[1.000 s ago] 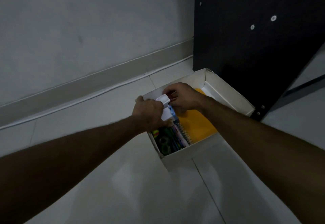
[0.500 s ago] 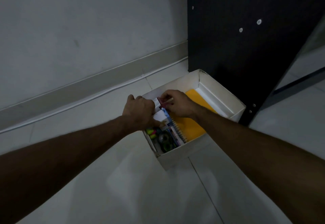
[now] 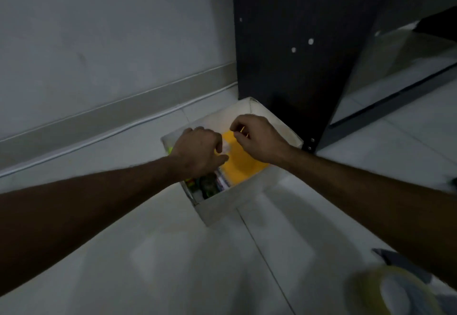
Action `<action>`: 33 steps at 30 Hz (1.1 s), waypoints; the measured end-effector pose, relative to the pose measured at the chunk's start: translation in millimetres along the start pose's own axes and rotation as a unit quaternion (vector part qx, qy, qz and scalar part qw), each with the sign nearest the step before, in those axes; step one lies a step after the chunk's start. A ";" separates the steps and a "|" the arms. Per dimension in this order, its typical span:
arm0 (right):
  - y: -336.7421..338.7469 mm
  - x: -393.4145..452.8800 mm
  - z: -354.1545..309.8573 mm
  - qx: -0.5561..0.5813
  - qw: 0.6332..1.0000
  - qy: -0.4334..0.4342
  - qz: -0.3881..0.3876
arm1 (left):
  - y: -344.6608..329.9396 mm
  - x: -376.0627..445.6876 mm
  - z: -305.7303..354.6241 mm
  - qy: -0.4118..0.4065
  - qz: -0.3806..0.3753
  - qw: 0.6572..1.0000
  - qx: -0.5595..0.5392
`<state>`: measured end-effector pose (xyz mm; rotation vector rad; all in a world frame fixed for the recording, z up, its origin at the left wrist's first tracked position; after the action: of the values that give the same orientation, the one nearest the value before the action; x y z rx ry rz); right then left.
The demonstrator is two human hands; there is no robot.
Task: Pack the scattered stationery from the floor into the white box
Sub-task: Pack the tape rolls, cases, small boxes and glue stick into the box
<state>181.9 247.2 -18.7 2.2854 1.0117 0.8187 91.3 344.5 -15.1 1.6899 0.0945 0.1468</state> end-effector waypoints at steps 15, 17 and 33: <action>102.3 -279.1 62.5 -0.212 0.907 -0.185 -0.315 | -28.5 -40.6 287.4 -0.312 -0.190 0.911 -0.190; 103.4 -312.0 71.7 -0.236 0.873 -0.234 -0.357 | -42.8 -47.9 312.1 -0.314 -0.230 0.899 -0.201; 148.6 -333.1 78.2 0.019 0.911 -0.392 -0.126 | -41.3 -59.5 344.2 -0.258 -0.221 0.848 -0.407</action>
<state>126.2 -116.1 -82.2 2.1326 0.8890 -0.2396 85.9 3.0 -99.6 0.7738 0.0077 -0.5537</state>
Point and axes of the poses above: each hand's wrist, its own x-axis towards the middle knuckle, its own y-axis out of the back of the hand, z = x × y, the point moved 7 cm from there along x, towards the middle knuckle, and after that the axes turned 5 degrees about x, right-handed, at the moved point
